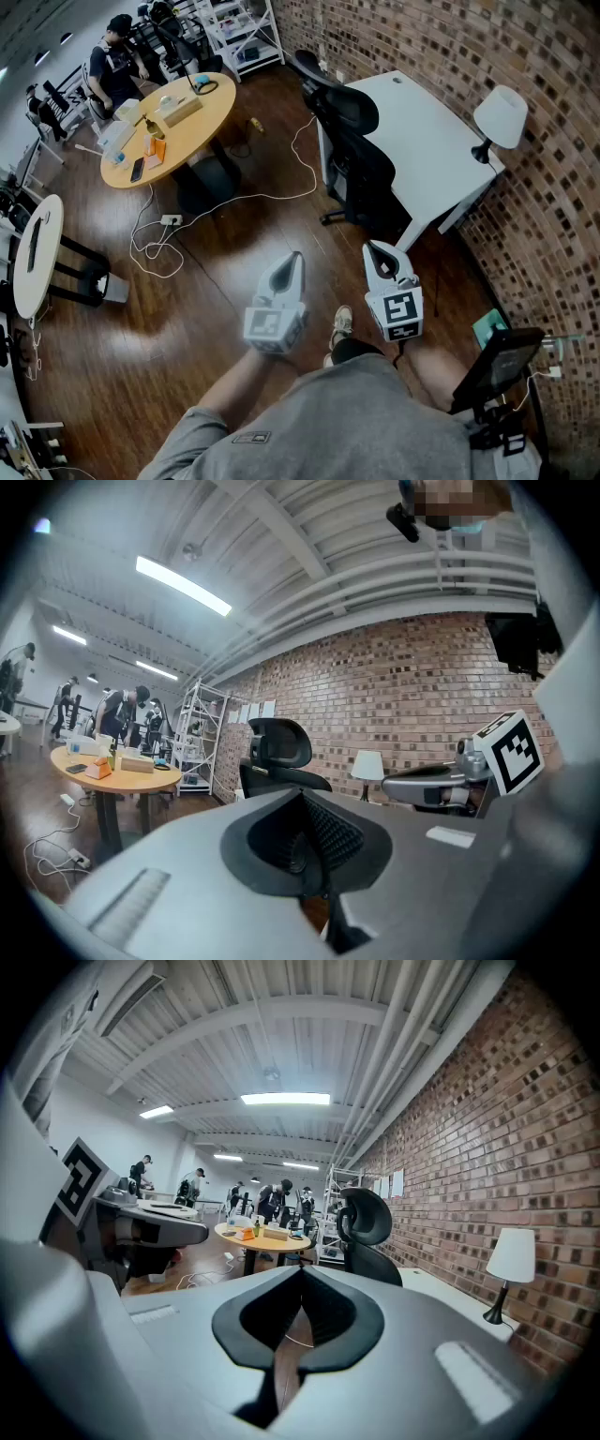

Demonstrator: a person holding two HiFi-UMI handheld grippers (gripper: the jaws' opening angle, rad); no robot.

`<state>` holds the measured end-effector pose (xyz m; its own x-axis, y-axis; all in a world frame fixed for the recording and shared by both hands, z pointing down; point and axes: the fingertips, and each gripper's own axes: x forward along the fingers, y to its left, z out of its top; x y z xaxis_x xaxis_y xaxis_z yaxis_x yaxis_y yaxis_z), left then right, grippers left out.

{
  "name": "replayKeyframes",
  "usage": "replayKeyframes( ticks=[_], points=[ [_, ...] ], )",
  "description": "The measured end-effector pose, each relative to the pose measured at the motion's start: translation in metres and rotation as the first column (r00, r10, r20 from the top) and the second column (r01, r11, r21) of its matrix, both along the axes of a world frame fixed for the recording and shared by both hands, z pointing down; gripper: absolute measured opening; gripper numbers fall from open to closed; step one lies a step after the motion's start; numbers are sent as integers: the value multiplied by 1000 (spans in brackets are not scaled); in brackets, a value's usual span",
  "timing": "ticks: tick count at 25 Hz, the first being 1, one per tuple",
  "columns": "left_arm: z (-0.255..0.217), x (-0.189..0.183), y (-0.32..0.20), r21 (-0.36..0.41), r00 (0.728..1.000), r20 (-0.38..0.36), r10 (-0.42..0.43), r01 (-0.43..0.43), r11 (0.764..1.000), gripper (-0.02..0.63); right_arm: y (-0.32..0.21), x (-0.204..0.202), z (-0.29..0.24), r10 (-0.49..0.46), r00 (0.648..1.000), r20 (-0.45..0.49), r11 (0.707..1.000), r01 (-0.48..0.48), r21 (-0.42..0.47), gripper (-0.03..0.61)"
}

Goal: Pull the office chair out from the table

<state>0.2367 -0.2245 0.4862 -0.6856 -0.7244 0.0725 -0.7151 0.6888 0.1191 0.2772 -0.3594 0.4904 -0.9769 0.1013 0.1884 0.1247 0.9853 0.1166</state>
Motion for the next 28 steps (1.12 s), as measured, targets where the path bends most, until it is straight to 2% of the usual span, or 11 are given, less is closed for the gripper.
replayKeyframes(
  ticks=[15,21,28],
  points=[
    [-15,-175,-64,-14,1000,27,17,-17,1000,2,-77,-155,-6,70,997,34,997,-70,-27,15],
    [-19,-217,-94,-3,998,29,48,-48,999,2,-102,-185,-6,110,994,30,994,-109,-25,15],
    [-19,-257,-118,-7,991,27,130,-129,992,2,-119,-209,-9,187,982,28,982,-186,-15,15]
  ],
)
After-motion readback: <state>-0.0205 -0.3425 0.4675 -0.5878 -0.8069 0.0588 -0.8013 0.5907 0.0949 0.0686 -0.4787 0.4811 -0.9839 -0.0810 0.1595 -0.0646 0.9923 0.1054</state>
